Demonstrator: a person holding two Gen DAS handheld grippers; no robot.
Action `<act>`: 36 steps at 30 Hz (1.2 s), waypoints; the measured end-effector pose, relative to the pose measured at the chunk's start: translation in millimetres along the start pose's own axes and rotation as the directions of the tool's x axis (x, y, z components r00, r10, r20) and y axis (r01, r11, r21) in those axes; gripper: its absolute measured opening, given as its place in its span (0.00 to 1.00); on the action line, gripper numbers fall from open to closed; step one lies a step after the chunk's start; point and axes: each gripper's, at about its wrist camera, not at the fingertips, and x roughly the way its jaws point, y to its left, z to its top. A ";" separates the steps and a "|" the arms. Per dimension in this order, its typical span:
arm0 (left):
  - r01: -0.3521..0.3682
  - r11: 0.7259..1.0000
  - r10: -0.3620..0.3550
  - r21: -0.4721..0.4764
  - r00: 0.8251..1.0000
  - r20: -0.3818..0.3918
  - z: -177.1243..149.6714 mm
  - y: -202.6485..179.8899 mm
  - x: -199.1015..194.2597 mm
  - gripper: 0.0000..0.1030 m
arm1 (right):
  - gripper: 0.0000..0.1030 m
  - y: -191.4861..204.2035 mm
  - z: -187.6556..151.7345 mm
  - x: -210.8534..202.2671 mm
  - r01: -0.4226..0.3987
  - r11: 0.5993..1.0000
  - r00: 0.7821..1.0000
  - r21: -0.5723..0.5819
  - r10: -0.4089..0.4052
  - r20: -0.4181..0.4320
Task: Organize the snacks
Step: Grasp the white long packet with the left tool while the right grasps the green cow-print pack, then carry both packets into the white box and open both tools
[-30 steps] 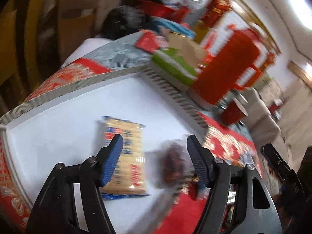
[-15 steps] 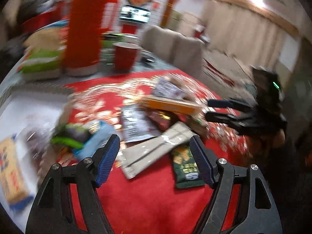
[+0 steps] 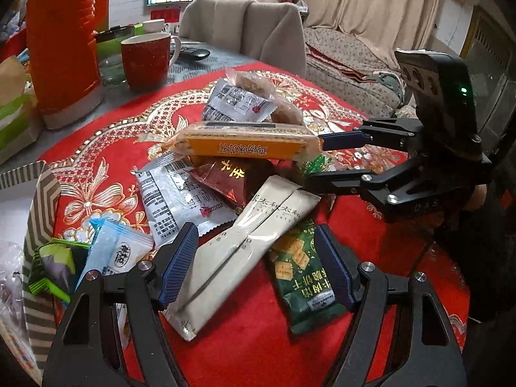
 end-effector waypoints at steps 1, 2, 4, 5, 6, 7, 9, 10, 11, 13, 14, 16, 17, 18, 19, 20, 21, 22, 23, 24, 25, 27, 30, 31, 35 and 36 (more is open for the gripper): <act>-0.005 1.000 0.005 0.000 1.000 -0.007 -0.3 -0.5 2.4 0.73 | 0.62 -2.6 -1.1 3.2 0.009 1.000 1.000 0.009 -0.009 -0.018; -0.009 1.000 0.009 0.001 1.000 -0.015 0.0 -0.7 5.5 0.73 | 0.62 -2.6 -1.1 4.4 0.009 1.000 1.000 0.010 -0.009 -0.021; -0.018 1.000 0.018 0.001 0.999 -0.031 -0.1 0.2 8.8 0.73 | 0.62 -0.3 -0.5 5.6 0.009 1.000 1.000 0.001 -0.009 -0.020; -0.018 1.000 0.018 -0.001 0.999 -0.037 -0.4 0.3 10.1 0.73 | 0.61 0.6 -0.5 6.0 0.008 1.000 1.000 -0.003 -0.008 -0.020; -0.023 1.000 0.022 -0.006 0.999 -0.047 -0.5 1.0 12.0 0.73 | 0.59 1.3 -0.4 7.1 0.010 1.000 1.000 -0.004 -0.010 -0.023; -0.028 1.000 0.027 -0.013 0.998 -0.055 0.7 2.1 14.8 0.73 | 0.56 1.8 -0.4 8.9 0.013 1.000 1.000 -0.007 -0.013 -0.028; -0.030 0.999 0.029 -0.020 0.998 -0.052 -0.3 1.6 14.2 0.72 | 0.52 2.9 -0.3 10.8 0.025 1.000 0.999 -0.016 -0.026 -0.031; -0.032 0.999 0.031 -0.021 0.998 -0.053 -1.4 0.7 14.2 0.72 | 0.49 3.3 -0.1 11.0 0.032 0.999 0.999 -0.021 -0.033 -0.030; -0.040 0.999 0.039 -0.019 0.998 -0.053 -2.2 -0.7 14.2 0.64 | 0.48 2.8 -0.1 10.8 0.034 0.999 0.999 -0.022 -0.035 -0.028; -0.046 0.999 0.045 -0.022 0.998 -0.044 -3.4 -2.0 12.4 0.52 | 0.46 0.9 0.0 10.0 0.035 0.999 0.999 -0.015 -0.035 -0.024; -0.046 0.999 0.045 -0.025 0.998 -0.041 -4.1 -2.5 11.2 0.40 | 0.46 -0.6 0.0 9.3 0.037 0.999 0.999 -0.011 -0.038 -0.023; -0.053 0.998 0.052 -0.038 0.998 -0.028 -6.1 -1.1 6.1 0.31 | 0.46 -3.9 -0.1 6.2 0.037 0.999 0.999 0.000 -0.037 -0.014; -0.054 0.998 0.053 -0.044 0.998 -0.020 -7.0 -0.4 3.1 0.27 | 0.46 -6.4 0.2 3.6 0.027 1.000 1.000 0.010 -0.027 -0.006; -0.053 0.997 0.052 -0.051 0.999 -0.008 -8.6 0.0 -0.7 0.24 | 0.46 -8.0 0.4 0.5 0.020 1.000 1.000 0.018 -0.020 0.005; -0.048 0.997 0.048 -0.058 0.999 0.005 -10.2 0.5 -4.6 0.22 | 0.46 -10.4 0.9 -3.2 0.014 1.000 1.000 0.027 -0.014 0.018; -0.044 0.997 0.045 -0.065 0.999 0.014 -11.0 1.0 -7.4 0.21 | 0.46 -13.0 1.5 -7.5 0.006 0.999 0.999 0.038 -0.008 0.035; -0.041 0.997 0.042 -0.071 0.999 0.020 -12.4 1.3 -9.6 0.21 | 0.46 -15.6 2.0 -11.8 0.001 0.999 0.999 0.050 -0.004 0.052; -0.039 0.996 0.041 -0.075 0.999 0.023 -13.2 1.2 -11.6 0.21 | 0.46 -17.2 2.7 -14.6 -0.001 0.998 0.998 0.059 -0.003 0.065; -0.037 0.996 0.039 -0.077 0.999 0.027 -14.1 0.9 -13.4 0.21 | 0.46 -20.1 3.4 -18.8 -0.003 0.997 0.996 0.073 -0.004 0.084; -0.036 0.996 0.038 -0.079 0.999 0.033 -14.8 0.8 -15.6 0.20 | 0.46 -22.5 4.2 -22.0 -0.003 0.996 0.995 0.086 -0.006 0.100; -0.031 0.996 0.034 -0.083 0.999 0.041 -15.0 0.8 -18.5 0.20 | 0.46 -24.7 4.7 -25.7 -0.003 0.995 0.993 0.099 -0.009 0.118; -0.011 0.996 0.016 -0.088 0.998 0.059 -16.1 0.2 -25.1 0.19 | 0.46 -30.4 6.2 -33.5 -0.011 0.991 0.987 0.132 -0.010 0.158; 0.007 0.996 0.001 -0.092 0.996 0.090 -15.1 -0.5 -35.5 0.16 | 0.46 -34.5 7.7 -43.9 -0.021 0.987 0.976 0.159 -0.014 0.217; 0.008 0.996 0.001 -0.093 0.995 0.099 -15.1 -0.5 -38.6 0.16 | 0.46 -34.8 8.0 -46.6 -0.025 0.986 0.972 0.163 -0.014 0.234; 0.003 0.996 0.007 -0.094 0.994 0.113 -16.4 1.3 -44.1 0.16 | 0.46 -30.7 9.6 -46.4 -0.033 0.987 0.967 0.155 -0.008 0.253; -0.006 0.996 0.015 -0.087 0.994 0.104 -17.2 1.6 -42.6 0.16 | 0.46 -29.8 9.8 -43.9 -0.033 0.988 0.969 0.153 -0.006 0.246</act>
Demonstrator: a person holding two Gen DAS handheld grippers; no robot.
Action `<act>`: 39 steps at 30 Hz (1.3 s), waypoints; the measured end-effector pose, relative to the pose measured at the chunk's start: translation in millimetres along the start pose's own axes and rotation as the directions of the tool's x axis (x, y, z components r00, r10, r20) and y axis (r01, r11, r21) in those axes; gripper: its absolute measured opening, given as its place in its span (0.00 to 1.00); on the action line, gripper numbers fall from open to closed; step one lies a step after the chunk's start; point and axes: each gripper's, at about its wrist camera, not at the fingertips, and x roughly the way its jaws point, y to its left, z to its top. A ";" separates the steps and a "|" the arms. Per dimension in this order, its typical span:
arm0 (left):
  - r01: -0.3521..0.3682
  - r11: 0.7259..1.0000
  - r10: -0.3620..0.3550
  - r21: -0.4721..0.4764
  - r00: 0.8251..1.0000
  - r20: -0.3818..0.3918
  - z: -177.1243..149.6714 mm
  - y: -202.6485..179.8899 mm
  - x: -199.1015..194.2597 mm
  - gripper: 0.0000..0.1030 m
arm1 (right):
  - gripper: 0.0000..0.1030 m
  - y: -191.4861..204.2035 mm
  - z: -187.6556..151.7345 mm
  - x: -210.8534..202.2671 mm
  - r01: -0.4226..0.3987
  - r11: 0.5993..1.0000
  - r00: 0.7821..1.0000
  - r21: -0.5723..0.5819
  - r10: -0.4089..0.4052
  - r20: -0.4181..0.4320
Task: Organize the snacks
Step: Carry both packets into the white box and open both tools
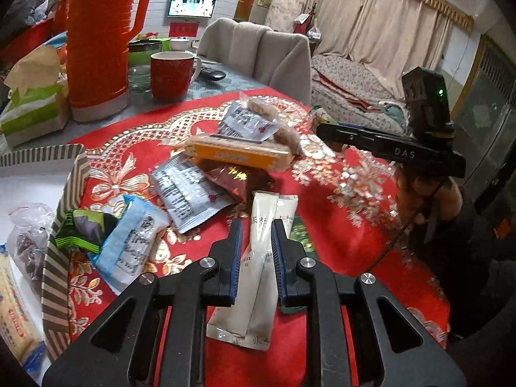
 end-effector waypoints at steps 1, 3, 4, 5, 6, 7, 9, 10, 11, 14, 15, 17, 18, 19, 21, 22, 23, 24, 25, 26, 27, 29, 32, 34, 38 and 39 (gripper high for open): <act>0.000 1.000 0.000 0.011 1.000 -0.013 -2.0 -0.9 1.7 0.16 | 0.46 0.3 -0.9 1.7 0.001 1.000 1.000 -0.003 -0.001 -0.005; -0.005 1.000 0.006 0.018 1.000 -0.022 -5.5 -0.5 5.2 0.20 | 0.46 2.2 -2.1 5.0 0.006 1.000 1.000 -0.012 -0.006 -0.013; -0.003 1.000 0.003 0.017 1.000 -0.031 -6.4 -0.7 8.3 0.24 | 0.46 3.9 -2.3 6.4 0.003 1.000 1.000 -0.017 -0.003 -0.017; 0.002 1.000 -0.001 0.019 0.999 -0.034 -6.7 -1.6 10.1 0.40 | 0.46 5.1 -2.9 7.5 0.003 1.000 1.000 -0.020 -0.003 -0.018; -0.002 1.000 0.003 0.017 0.999 -0.042 -6.5 -2.8 13.0 0.52 | 0.46 6.3 -3.7 7.7 0.004 1.000 1.000 -0.022 -0.005 -0.019; -0.004 1.000 0.005 0.016 0.999 -0.044 -6.5 -3.6 14.3 0.63 | 0.46 6.5 -4.2 8.2 0.004 1.000 1.000 -0.024 -0.004 -0.019; 0.012 1.000 -0.011 0.017 0.999 -0.050 -6.1 -5.4 17.7 0.64 | 0.46 8.7 -4.6 8.6 -0.001 1.000 1.000 -0.028 0.000 -0.019; 0.021 1.000 -0.020 0.020 0.998 -0.055 -6.2 -7.2 19.8 0.64 | 0.46 9.4 -4.5 8.7 -0.001 1.000 1.000 -0.031 0.000 -0.019; 0.024 0.999 -0.023 0.021 0.998 -0.063 -6.1 -7.8 22.0 0.64 | 0.46 10.6 -4.5 8.9 -0.002 0.999 1.000 -0.034 0.001 -0.019; 0.005 1.000 -0.006 -0.012 0.993 -0.115 -5.7 -5.0 35.5 0.64 | 0.46 12.3 -4.9 9.3 -0.002 0.999 1.000 -0.040 0.001 -0.019; 0.000 0.999 -0.004 -0.034 0.990 -0.142 -6.1 -1.8 42.0 0.64 | 0.46 12.3 -5.1 9.5 -0.002 0.999 1.000 -0.040 0.001 -0.019; 0.007 0.999 -0.013 -0.048 0.991 -0.132 -5.9 -1.1 42.5 0.55 | 0.46 12.2 -5.0 9.7 -0.001 0.999 1.000 -0.039 0.000 -0.020; -0.025 0.999 0.019 -0.043 0.991 -0.133 -6.3 -1.3 43.6 0.36 | 0.46 11.7 -5.2 9.5 -0.001 0.999 1.000 -0.038 0.000 -0.019; -0.039 0.998 0.032 -0.049 0.990 -0.135 -5.9 -0.3 44.2 0.29 | 0.46 11.7 -5.3 9.4 0.000 0.999 1.000 -0.037 0.000 -0.019; -0.045 0.997 0.035 -0.067 0.990 -0.134 -6.1 2.8 44.3 0.24 | 0.46 11.5 -5.4 9.4 0.002 0.999 1.000 -0.036 -0.003 -0.017; -0.051 0.996 0.041 -0.075 0.990 -0.133 -6.5 4.7 43.7 0.23 | 0.46 11.4 -5.4 8.9 0.004 0.999 1.000 -0.035 -0.004 -0.013; -0.059 0.995 0.049 -0.076 0.990 -0.132 -6.6 5.0 43.1 0.20 | 0.46 10.9 -5.4 8.3 0.004 0.999 1.000 -0.035 -0.004 -0.009; -0.068 0.995 0.058 -0.074 0.990 -0.130 -7.2 4.6 42.2 0.20 | 0.46 10.4 -5.2 7.2 0.003 0.999 1.000 -0.034 -0.003 -0.002; -0.069 0.995 0.059 -0.076 0.990 -0.127 -7.9 4.8 40.3 0.19 | 0.46 10.1 -5.1 6.2 0.003 0.999 1.000 -0.034 -0.003 0.005; -0.068 0.994 0.058 -0.081 0.991 -0.122 -8.7 5.0 37.1 0.19 | 0.46 9.6 -4.9 5.0 0.003 0.999 1.000 -0.034 -0.003 0.013; -0.064 0.994 0.054 -0.085 0.992 -0.116 -8.4 5.5 34.4 0.19 | 0.46 9.8 -5.1 3.6 0.004 0.999 1.000 -0.035 -0.003 0.022; -0.047 0.994 0.038 -0.096 0.995 -0.093 -6.9 8.4 22.5 0.19 | 0.46 9.7 -4.9 1.0 0.001 0.999 0.999 -0.036 0.000 0.038; -0.023 0.993 0.019 -0.115 0.999 -0.042 -2.7 12.0 3.4 0.19 | 0.46 9.7 -6.0 1.4 -0.006 0.999 0.999 -0.039 0.008 0.047; -0.010 0.991 0.010 -0.132 1.000 -0.001 0.2 16.3 -11.2 0.19 | 0.46 11.1 -6.8 6.1 -0.007 0.999 0.999 -0.043 0.008 0.035; -0.013 0.984 0.025 -0.176 0.997 0.068 3.1 30.8 -37.8 0.19 | 0.46 19.8 -1.9 7.0 -0.009 1.000 0.999 -0.030 0.010 0.042; -0.022 0.981 0.038 -0.192 0.996 0.083 2.5 36.8 -44.1 0.19 | 0.46 23.7 0.9 5.7 -0.020 0.999 0.999 -0.028 0.021 0.049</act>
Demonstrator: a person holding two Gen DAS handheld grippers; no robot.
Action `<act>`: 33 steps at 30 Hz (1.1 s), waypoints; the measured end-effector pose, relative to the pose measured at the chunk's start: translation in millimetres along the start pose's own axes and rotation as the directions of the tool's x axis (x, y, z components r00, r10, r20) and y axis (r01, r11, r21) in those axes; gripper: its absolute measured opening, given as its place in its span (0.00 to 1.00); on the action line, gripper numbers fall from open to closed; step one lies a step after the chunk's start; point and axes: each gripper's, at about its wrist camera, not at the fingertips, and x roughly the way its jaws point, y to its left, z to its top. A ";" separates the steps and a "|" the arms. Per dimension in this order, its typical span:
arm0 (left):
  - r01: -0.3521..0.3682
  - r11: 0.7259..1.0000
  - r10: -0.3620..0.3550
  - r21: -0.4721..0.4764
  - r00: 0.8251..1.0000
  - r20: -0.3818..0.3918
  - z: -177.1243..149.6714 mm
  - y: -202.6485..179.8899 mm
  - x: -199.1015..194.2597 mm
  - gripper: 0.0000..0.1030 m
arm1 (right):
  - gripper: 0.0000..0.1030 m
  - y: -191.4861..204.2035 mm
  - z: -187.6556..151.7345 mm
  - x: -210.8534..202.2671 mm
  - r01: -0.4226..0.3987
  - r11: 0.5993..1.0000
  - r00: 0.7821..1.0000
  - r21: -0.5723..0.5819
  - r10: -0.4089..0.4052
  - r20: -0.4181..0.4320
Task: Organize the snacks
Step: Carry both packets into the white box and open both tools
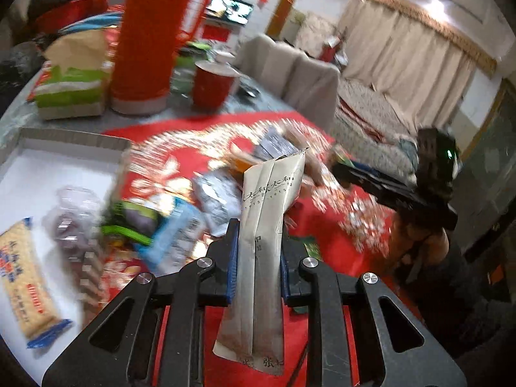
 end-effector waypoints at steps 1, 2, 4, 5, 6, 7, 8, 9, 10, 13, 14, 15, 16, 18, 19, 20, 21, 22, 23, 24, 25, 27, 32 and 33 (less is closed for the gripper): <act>-0.018 1.000 0.018 -0.018 1.000 0.016 0.8 6.9 -5.8 0.19 | 0.46 6.3 3.9 -0.1 -0.009 1.000 1.000 -0.001 0.009 0.006; -0.037 0.999 0.038 -0.038 0.999 0.030 0.8 13.3 -11.1 0.19 | 0.46 11.9 6.6 1.2 -0.020 1.000 1.000 -0.002 0.020 0.005; -0.094 0.991 0.100 -0.095 0.994 0.054 0.9 31.5 -20.7 0.19 | 0.46 26.5 11.6 7.2 -0.044 0.999 0.999 -0.006 0.044 -0.003; -0.122 0.985 0.130 -0.122 0.990 0.061 0.2 40.0 -24.5 0.19 | 0.46 34.3 13.4 10.4 -0.052 0.999 0.999 -0.013 0.052 -0.006; -0.146 0.977 0.158 -0.155 0.985 0.069 -0.3 50.0 -29.8 0.19 | 0.46 46.2 15.8 15.3 -0.068 0.997 0.998 -0.025 0.067 -0.013; -0.173 0.967 0.191 -0.189 0.979 0.077 -1.5 60.1 -36.3 0.19 | 0.46 54.6 16.4 19.0 -0.080 0.996 0.997 -0.031 0.080 -0.018; -0.209 0.952 0.233 -0.222 0.968 0.088 -1.8 69.8 -43.0 0.19 | 0.46 66.8 18.2 25.4 -0.101 0.994 0.994 -0.036 0.100 -0.030; -0.239 0.937 0.271 -0.256 0.957 0.099 -2.0 78.0 -48.4 0.19 | 0.46 78.0 19.3 31.7 -0.121 0.992 0.992 -0.038 0.119 -0.041; -0.260 0.924 0.299 -0.282 0.948 0.105 -3.3 85.1 -53.9 0.19 | 0.46 88.3 20.2 37.6 -0.140 0.989 0.989 -0.037 0.138 -0.047; -0.333 0.870 0.394 -0.364 0.913 0.108 -5.4 109.1 -68.2 0.19 | 0.46 118.8 22.6 61.6 -0.184 0.983 0.980 -0.019 0.182 -0.084; -0.346 0.857 0.411 -0.381 0.906 0.102 -6.4 114.7 -69.8 0.19 | 0.46 131.3 23.8 73.1 -0.199 0.980 0.975 -0.010 0.197 -0.099; -0.356 0.846 0.422 -0.396 0.902 0.093 -7.6 120.0 -70.6 0.19 | 0.46 137.3 24.9 79.1 -0.204 0.979 0.974 -0.006 0.202 -0.107; -0.366 0.835 0.434 -0.410 0.897 0.083 -8.6 124.0 -71.2 0.19 | 0.46 149.6 26.7 88.5 -0.210 0.978 0.971 -0.009 0.208 -0.116; -0.393 0.819 0.457 -0.419 0.888 0.060 -11.3 128.2 -70.8 0.19 | 0.46 166.9 30.9 99.4 -0.213 0.977 0.971 -0.027 0.209 -0.113; -0.404 0.812 0.466 -0.421 0.883 0.053 -14.7 130.2 -71.0 0.19 | 0.46 175.2 33.5 105.0 -0.219 0.975 0.970 -0.032 0.214 -0.112; -0.415 0.804 0.477 -0.426 0.878 0.044 -16.5 132.9 -72.2 0.19 | 0.46 184.5 36.8 112.9 -0.233 0.972 0.966 -0.031 0.228 -0.121; -0.427 0.797 0.485 -0.427 0.874 0.032 -16.9 134.4 -70.5 0.19 | 0.46 191.9 38.7 119.6 -0.242 0.970 0.963 -0.032 0.237 -0.127; -0.432 0.792 0.488 -0.431 0.872 0.023 -17.9 136.1 -70.0 0.19 | 0.46 198.9 40.5 125.8 -0.242 0.970 0.963 -0.034 0.236 -0.128; -0.436 0.787 0.491 -0.437 0.871 0.014 -18.1 137.8 -67.8 0.19 | 0.46 206.7 41.5 132.7 -0.236 0.971 0.964 -0.034 0.230 -0.134; -0.442 0.781 0.495 -0.442 0.869 0.006 -19.3 139.8 -67.3 0.19 | 0.46 212.0 42.2 138.1 -0.235 0.971 0.963 -0.032 0.229 -0.140; -0.446 0.775 0.499 -0.448 0.867 -0.001 -19.5 143.8 -65.8 0.19 | 0.46 217.2 42.8 144.5 -0.233 0.972 0.964 -0.030 0.226 -0.142; -0.444 0.766 0.500 -0.464 0.866 -0.005 -20.4 148.8 -66.6 0.19 | 0.46 227.6 43.1 157.0 -0.228 0.973 0.964 -0.036 0.220 -0.151; -0.447 0.747 0.514 -0.492 0.858 0.000 -21.7 154.7 -71.5 0.20 | 0.47 237.9 42.8 179.6 -0.231 0.973 0.957 -0.020 0.223 -0.186; -0.448 0.739 0.518 -0.502 0.856 -0.001 -22.5 156.3 -72.8 0.20 | 0.48 238.4 42.4 182.0 -0.230 0.973 0.956 -0.014 0.223 -0.189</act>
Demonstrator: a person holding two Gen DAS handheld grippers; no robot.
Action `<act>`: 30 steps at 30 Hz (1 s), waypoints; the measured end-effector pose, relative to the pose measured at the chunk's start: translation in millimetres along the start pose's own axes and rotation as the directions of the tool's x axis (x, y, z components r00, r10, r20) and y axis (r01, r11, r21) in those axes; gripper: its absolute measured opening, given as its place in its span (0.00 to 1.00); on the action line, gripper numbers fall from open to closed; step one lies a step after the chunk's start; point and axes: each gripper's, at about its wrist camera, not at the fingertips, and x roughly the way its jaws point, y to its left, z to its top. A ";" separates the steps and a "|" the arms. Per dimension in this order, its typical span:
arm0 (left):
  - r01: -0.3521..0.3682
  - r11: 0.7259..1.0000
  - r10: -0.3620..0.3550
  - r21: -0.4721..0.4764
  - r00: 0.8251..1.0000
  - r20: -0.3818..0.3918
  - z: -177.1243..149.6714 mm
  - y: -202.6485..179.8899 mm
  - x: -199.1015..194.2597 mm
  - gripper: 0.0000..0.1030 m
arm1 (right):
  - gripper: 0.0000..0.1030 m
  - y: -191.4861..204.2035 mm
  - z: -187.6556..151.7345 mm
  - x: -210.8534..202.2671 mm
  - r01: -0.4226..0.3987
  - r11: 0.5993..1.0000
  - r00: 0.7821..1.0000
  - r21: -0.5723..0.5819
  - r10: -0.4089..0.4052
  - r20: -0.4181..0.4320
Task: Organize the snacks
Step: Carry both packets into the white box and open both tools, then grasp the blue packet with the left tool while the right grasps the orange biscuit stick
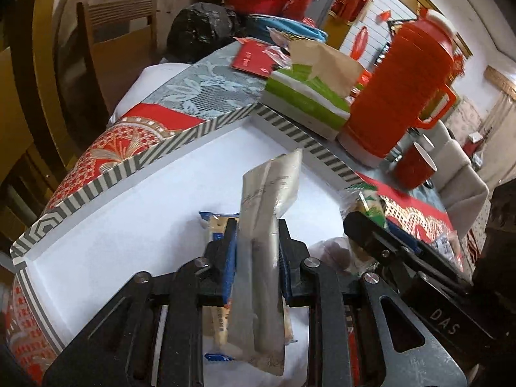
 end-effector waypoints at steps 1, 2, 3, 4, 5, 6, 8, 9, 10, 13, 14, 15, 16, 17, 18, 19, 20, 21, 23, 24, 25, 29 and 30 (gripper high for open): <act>-0.001 1.000 0.001 -0.008 1.000 0.002 1.1 1.5 0.0 0.20 | 0.49 -1.6 -0.1 -0.1 -0.008 1.000 1.000 0.011 0.008 0.002; 0.000 1.000 0.000 -0.016 1.000 0.004 1.6 2.7 -0.6 0.23 | 0.50 -2.7 -0.3 -2.8 -0.018 1.000 1.000 0.019 0.018 0.012; -0.003 1.000 0.004 -0.025 1.000 0.007 2.2 4.3 -1.3 0.28 | 0.51 -3.6 -0.2 -5.7 -0.024 0.999 1.000 0.022 0.023 0.020; -0.006 1.000 0.007 -0.031 1.000 0.010 2.5 5.3 -2.0 0.32 | 0.52 -4.7 0.5 -9.2 -0.032 0.999 0.999 0.028 0.031 0.029; -0.008 0.999 0.008 -0.037 1.000 0.014 2.6 6.1 -2.7 0.38 | 0.53 -6.0 1.5 -13.8 -0.041 0.999 0.998 0.029 0.040 0.040; -0.005 0.999 0.006 -0.045 1.000 0.022 2.8 7.3 -3.8 0.43 | 0.53 -7.2 2.6 -19.2 -0.039 0.999 0.998 0.025 0.038 0.052; -0.002 0.999 0.003 -0.053 1.000 0.028 3.3 8.3 -4.7 0.50 | 0.53 -12.0 3.8 -30.7 -0.037 0.999 0.997 0.033 0.034 0.068; 0.003 0.998 -0.001 -0.062 0.999 0.035 3.5 9.0 -5.7 0.54 | 0.53 -13.8 4.5 -34.6 -0.038 0.999 0.997 0.037 0.035 0.073; 0.008 0.997 -0.005 -0.070 0.999 0.044 3.8 9.6 -6.9 0.56 | 0.53 -17.7 5.0 -41.3 -0.035 0.998 0.996 0.043 0.031 0.081; 0.023 0.997 -0.018 -0.070 0.998 0.066 3.9 8.4 -11.3 0.57 | 0.53 -33.9 5.7 -72.6 -0.027 0.999 0.992 0.045 0.021 0.127; 0.028 0.997 -0.023 -0.069 0.997 0.076 3.5 7.5 -13.2 0.57 | 0.53 -44.2 5.6 -88.7 -0.013 0.999 0.989 0.039 0.007 0.146; 0.037 0.997 -0.032 -0.060 0.995 0.090 3.0 4.5 -15.5 0.59 | 0.53 -50.0 6.1 -98.1 -0.001 0.999 0.988 0.034 -0.004 0.157; 0.047 0.998 -0.043 -0.045 0.994 0.100 2.4 0.4 -17.5 0.60 | 0.56 -58.3 5.0 -110.6 0.020 1.000 0.985 0.023 -0.023 0.172; 0.056 0.998 -0.053 -0.026 0.992 0.110 1.7 -4.5 -19.1 0.61 | 0.58 -68.4 3.1 -124.0 0.045 0.999 0.982 0.009 -0.046 0.185; 0.069 0.998 -0.069 0.005 0.990 0.123 -0.6 -12.6 -21.6 0.62 | 0.62 -77.1 0.8 -134.8 0.068 0.998 0.978 -0.002 -0.066 0.197; 0.081 0.996 -0.084 0.030 0.988 0.131 -2.4 -18.8 -22.8 0.62 | 0.65 -85.9 -2.5 -145.0 0.095 0.995 0.974 -0.016 -0.090 0.208; 0.100 0.993 -0.108 0.063 0.985 0.137 -4.5 -27.1 -24.5 0.62 | 0.65 -95.5 -7.1 -155.2 0.126 0.991 0.969 -0.034 -0.116 0.219; 0.137 0.984 -0.153 0.115 0.978 0.140 -9.3 -40.3 -26.9 0.62 | 0.65 -102.9 -11.2 -162.0 0.146 0.988 0.966 -0.053 -0.131 0.224; 0.198 0.961 -0.226 0.195 0.965 0.134 -18.1 -60.7 -29.6 0.63 | 0.65 -118.0 -20.9 -173.3 0.170 0.980 0.961 -0.103 -0.142 0.236; 0.232 0.937 -0.270 0.262 0.955 0.119 -26.6 -77.6 -30.7 0.64 | 0.65 -124.3 -25.0 -177.2 0.177 0.976 0.959 -0.126 -0.142 0.246; 0.251 0.917 -0.296 0.309 0.949 0.107 -32.8 -88.8 -31.2 0.64 | 0.65 -131.2 -31.0 -181.3 0.177 0.972 0.957 -0.155 -0.133 0.257; 0.294 0.804 -0.357 0.517 0.934 0.023 -65.6 -136.8 -22.9 0.65 | 0.65 -157.2 -38.8 -172.9 0.146 0.975 0.974 -0.166 -0.112 0.199; 0.286 0.780 -0.351 0.557 0.936 0.011 -72.6 -145.6 -19.7 0.65 | 0.65 -161.1 -39.9 -167.9 0.140 0.975 0.979 -0.170 -0.111 0.168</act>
